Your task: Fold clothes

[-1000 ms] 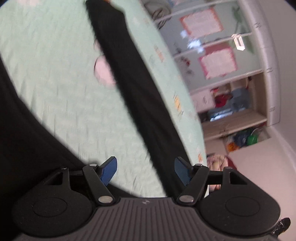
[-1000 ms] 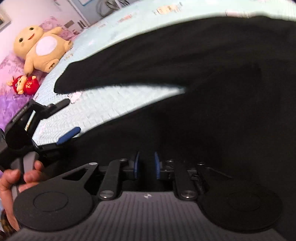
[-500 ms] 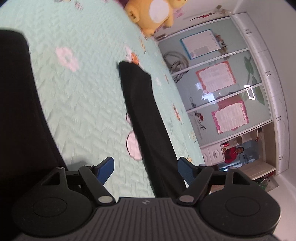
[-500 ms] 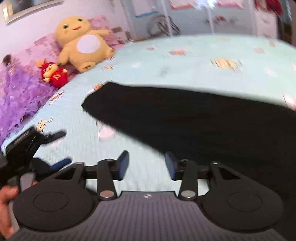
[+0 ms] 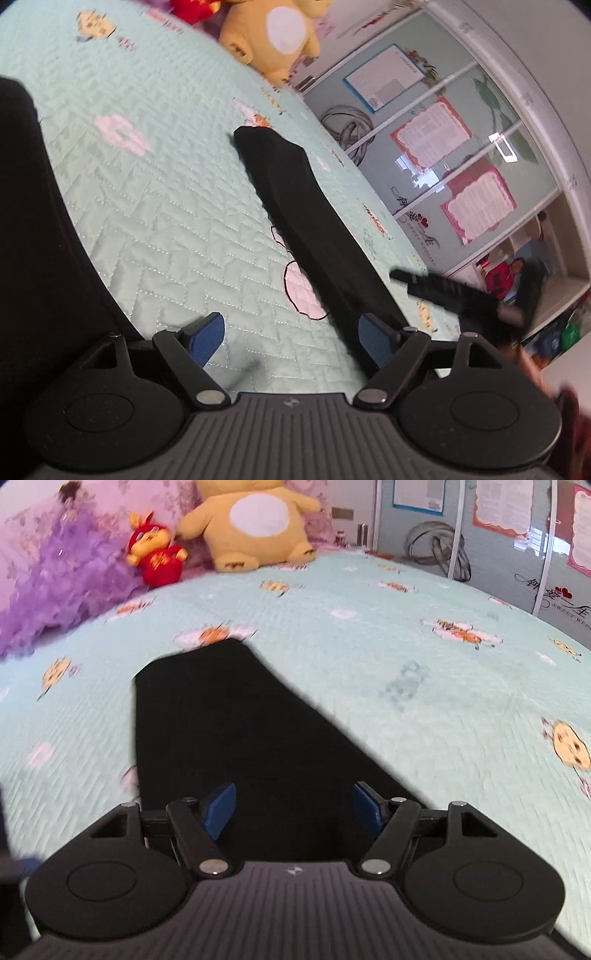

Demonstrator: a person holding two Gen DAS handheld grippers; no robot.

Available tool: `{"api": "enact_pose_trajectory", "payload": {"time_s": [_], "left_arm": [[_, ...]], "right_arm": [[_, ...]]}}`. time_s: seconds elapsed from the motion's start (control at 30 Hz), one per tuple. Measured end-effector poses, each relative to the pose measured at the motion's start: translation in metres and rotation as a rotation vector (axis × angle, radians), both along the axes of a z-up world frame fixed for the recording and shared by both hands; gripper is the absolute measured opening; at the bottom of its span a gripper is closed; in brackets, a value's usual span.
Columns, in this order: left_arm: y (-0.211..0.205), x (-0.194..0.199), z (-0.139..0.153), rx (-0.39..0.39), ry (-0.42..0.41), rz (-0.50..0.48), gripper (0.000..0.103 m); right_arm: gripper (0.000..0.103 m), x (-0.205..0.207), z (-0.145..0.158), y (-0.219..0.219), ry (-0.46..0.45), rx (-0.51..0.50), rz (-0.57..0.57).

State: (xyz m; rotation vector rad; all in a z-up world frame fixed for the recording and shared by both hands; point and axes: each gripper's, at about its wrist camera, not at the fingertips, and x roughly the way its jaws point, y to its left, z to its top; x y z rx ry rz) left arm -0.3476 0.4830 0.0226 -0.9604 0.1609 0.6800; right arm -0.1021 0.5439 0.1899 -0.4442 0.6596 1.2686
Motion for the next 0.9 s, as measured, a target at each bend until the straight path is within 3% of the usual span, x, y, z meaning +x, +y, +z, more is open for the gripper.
{"api": "enact_pose_trajectory", "payload": {"time_s": [0.13,0.4,0.5,0.6,0.9], "left_arm": [[-0.008,0.009,-0.001,0.081,0.061,-0.014,0.086],[-0.012,0.017,-0.005,0.140,0.094,-0.031,0.092],[-0.013,0.019,-0.005,0.154,0.102,-0.040,0.094],[-0.012,0.019,-0.006,0.150,0.095,-0.045,0.094],[-0.010,0.021,-0.006,0.148,0.100,-0.065,0.097]], "right_arm": [[0.070,0.038,-0.014,0.028,0.115,0.054,0.043],[0.070,0.084,-0.045,0.079,0.346,0.132,0.123],[0.070,0.084,-0.053,0.101,0.358,0.092,0.173],[0.070,0.080,-0.056,0.112,0.308,0.036,0.237],[0.070,0.113,-0.048,0.093,0.542,-0.113,0.307]]}}
